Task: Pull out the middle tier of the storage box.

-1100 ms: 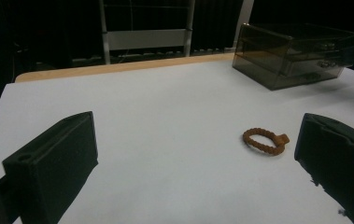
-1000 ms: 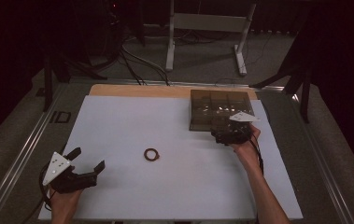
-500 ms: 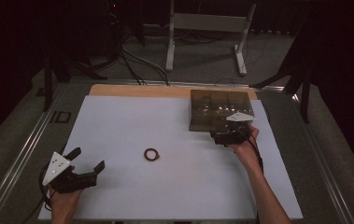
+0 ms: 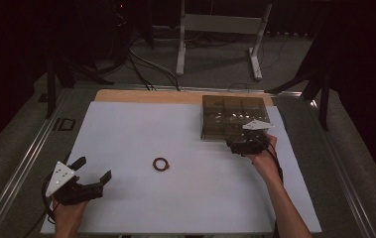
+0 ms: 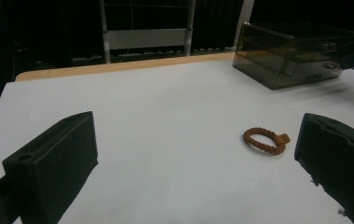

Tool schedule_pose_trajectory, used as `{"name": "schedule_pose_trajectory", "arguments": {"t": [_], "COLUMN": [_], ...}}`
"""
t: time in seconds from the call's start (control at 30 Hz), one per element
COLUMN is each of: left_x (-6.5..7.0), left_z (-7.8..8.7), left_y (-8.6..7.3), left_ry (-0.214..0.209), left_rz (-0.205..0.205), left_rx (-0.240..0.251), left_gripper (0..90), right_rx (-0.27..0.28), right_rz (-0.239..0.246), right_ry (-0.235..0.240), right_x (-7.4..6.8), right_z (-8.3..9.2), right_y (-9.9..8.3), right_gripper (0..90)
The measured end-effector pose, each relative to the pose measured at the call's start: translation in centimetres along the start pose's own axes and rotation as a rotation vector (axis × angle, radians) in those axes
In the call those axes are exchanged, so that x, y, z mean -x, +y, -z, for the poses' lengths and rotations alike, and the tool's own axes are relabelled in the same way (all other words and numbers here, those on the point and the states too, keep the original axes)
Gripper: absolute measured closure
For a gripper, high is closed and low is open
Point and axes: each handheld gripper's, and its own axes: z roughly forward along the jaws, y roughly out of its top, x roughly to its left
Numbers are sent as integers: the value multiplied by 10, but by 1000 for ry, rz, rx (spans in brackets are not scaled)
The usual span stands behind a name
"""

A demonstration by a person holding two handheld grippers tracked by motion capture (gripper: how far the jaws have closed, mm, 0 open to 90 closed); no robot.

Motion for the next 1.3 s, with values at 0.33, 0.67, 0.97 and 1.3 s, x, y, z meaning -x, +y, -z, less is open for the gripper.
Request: {"name": "schedule_pose_trajectory", "arguments": {"t": [0.33,0.67,0.97,1.3], "left_x": [0,0,0,0], "left_z": [-1,-1,-1,-1], "left_y": [0,0,0,0], "left_ry": [-2,0,0,0], "left_rz": [0,2,0,-1], "left_rx": [-3,-2,-3,-3], "left_gripper": [9,9,9,9], "right_rx": [-10,-32,-37,-44], "right_rz": [37,44,42,44], "right_ry": [-33,-16,-29,-33], "right_x": [-2,0,4,3], "right_z": [-12,-16,-11,-10], "right_y": [0,-1,-2,-2], "right_gripper": [225,225,337,349]}}
